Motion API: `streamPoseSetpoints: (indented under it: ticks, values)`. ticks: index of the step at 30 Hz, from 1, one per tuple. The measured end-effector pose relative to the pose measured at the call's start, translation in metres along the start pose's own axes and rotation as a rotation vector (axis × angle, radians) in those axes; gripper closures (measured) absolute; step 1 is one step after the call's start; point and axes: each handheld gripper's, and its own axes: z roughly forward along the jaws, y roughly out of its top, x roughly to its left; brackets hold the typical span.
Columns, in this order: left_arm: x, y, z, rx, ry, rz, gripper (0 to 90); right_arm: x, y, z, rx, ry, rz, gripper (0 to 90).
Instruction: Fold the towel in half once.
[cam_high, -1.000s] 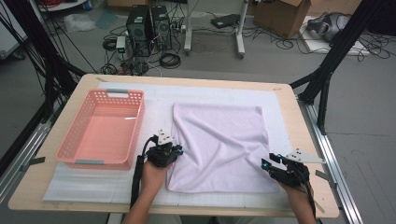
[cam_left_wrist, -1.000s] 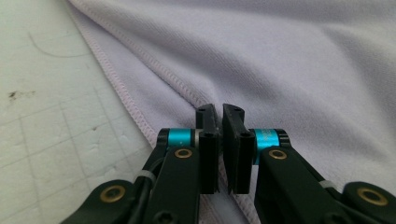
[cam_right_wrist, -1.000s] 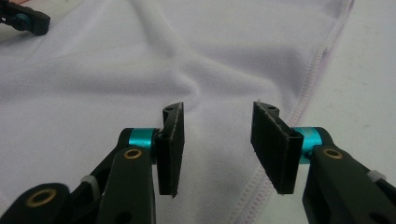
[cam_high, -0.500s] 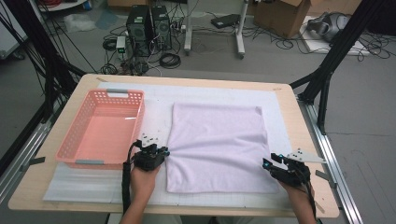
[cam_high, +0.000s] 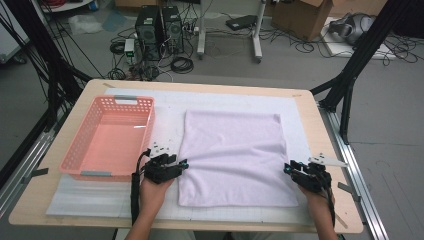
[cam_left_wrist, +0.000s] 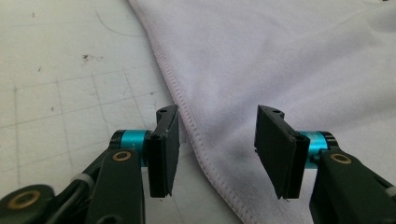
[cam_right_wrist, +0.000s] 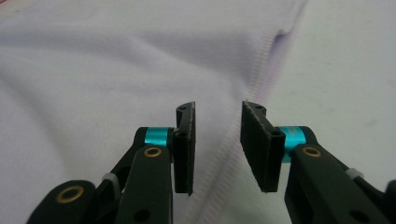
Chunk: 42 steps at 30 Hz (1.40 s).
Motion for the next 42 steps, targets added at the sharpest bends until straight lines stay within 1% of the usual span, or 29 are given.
streamPoseSetpoints:
  ticks: [1,2,3,4,5,8,9,11,14,16,17,19,21,22,23,24,25,26,28,29,30,31,32,33,34,35,36,39,42]
  values:
    - [0.000,0.000,0.000,0.003,-0.005,-0.001,48.6,0.002,0.001,0.006,0.032,-0.011,-0.018,68.8]
    - [0.000,0.000,0.000,0.005,-0.006,0.000,48.3,0.003,0.002,0.012,0.064,-0.044,-0.036,73.8]
    - [0.000,0.000,0.000,0.003,-0.008,-0.003,48.1,0.004,0.003,0.012,0.060,-0.069,-0.047,83.1]
    - [0.000,-0.001,-0.001,0.006,-0.008,0.001,48.0,0.004,0.004,0.011,0.073,-0.088,-0.059,87.5]
    - [0.000,-0.001,-0.001,0.010,-0.013,0.002,47.8,0.004,0.003,0.009,0.072,-0.124,-0.079,88.2]
    - [-0.002,-0.003,-0.004,0.017,-0.022,0.018,47.3,0.002,0.001,0.006,0.062,-0.194,-0.081,88.2]
    - [-0.003,-0.004,-0.005,0.015,-0.031,0.015,47.1,0.001,0.000,0.007,0.053,-0.186,-0.060,86.4]
    - [-0.006,-0.007,-0.009,0.019,-0.046,0.025,46.9,0.000,-0.001,0.004,0.030,-0.163,-0.041,75.5]
    - [-0.008,-0.011,-0.015,0.016,-0.070,0.031,47.2,-0.002,-0.006,-0.009,-0.010,-0.114,-0.015,68.9]
    - [-0.009,-0.012,-0.016,0.015,-0.089,0.030,50.0,-0.002,-0.010,-0.017,-0.010,-0.069,-0.004,65.5]
    - [-0.010,-0.013,-0.016,0.019,-0.100,0.041,52.5,-0.003,-0.012,-0.020,0.001,-0.033,0.003,63.9]
    - [-0.011,-0.012,-0.014,0.030,-0.117,0.051,59.3,-0.001,-0.015,-0.023,0.020,0.036,-0.026,63.8]
    - [-0.012,-0.011,-0.010,0.048,-0.120,0.060,66.2,0.003,-0.016,-0.021,0.041,0.055,-0.053,68.8]
    - [-0.013,-0.011,-0.008,0.059,-0.112,0.062,70.8,0.005,-0.017,-0.019,0.057,0.050,-0.076,72.7]
    - [-0.014,-0.010,-0.007,0.062,-0.103,0.065,75.0,0.007,-0.017,-0.016,0.076,0.039,-0.087,77.0]
    - [-0.014,-0.010,-0.007,0.069,-0.095,0.078,79.2,0.008,-0.017,-0.014,0.072,0.033,-0.093,83.2]
    - [-0.015,-0.010,-0.007,0.067,-0.089,0.080,83.5,0.008,-0.016,-0.013,0.076,0.038,-0.090,86.6]
    - [-0.016,-0.010,-0.007,0.064,-0.081,0.081,85.8,0.008,-0.014,-0.013,0.077,0.030,-0.099,87.5]
    - [-0.015,-0.009,-0.008,0.049,-0.037,0.074,86.6,0.010,-0.012,-0.013,0.053,-0.012,-0.123,87.8]
    - [-0.015,-0.009,-0.008,0.037,-0.021,0.061,86.7,0.011,-0.010,-0.013,0.036,-0.033,-0.115,87.7]
    - [-0.015,-0.009,-0.009,0.036,-0.014,0.060,86.7,0.011,-0.010,-0.012,0.017,-0.056,-0.114,87.7]
    - [-0.016,-0.010,-0.008,0.038,-0.013,0.059,86.6,0.011,-0.009,-0.011,0.016,-0.068,-0.112,87.5]
    - [-0.016,-0.010,-0.009,0.041,-0.010,0.068,86.0,0.012,-0.010,-0.010,0.032,-0.075,-0.119,86.7]
    - [-0.017,-0.010,-0.010,0.040,-0.004,0.061,82.8,0.013,-0.011,-0.008,0.048,-0.078,-0.128,85.1]
    - [-0.016,-0.011,-0.011,0.045,-0.005,0.049,74.0,0.013,-0.013,-0.008,0.057,-0.076,-0.134,79.6]
    - [-0.015,-0.012,-0.012,0.046,-0.016,0.036,65.3,0.013,-0.014,-0.011,0.046,-0.073,-0.126,72.8]
    - [-0.015,-0.013,-0.015,0.042,-0.023,0.027,58.8,0.012,-0.015,-0.016,0.037,-0.060,-0.110,69.6]
    - [-0.016,-0.017,-0.027,0.016,-0.048,0.025,53.0,0.012,-0.014,-0.034,0.000,-0.052,-0.079,63.8]
    - [-0.018,-0.026,-0.036,0.013,-0.076,0.036,51.7,0.014,-0.022,-0.049,0.005,-0.033,-0.089,63.7]
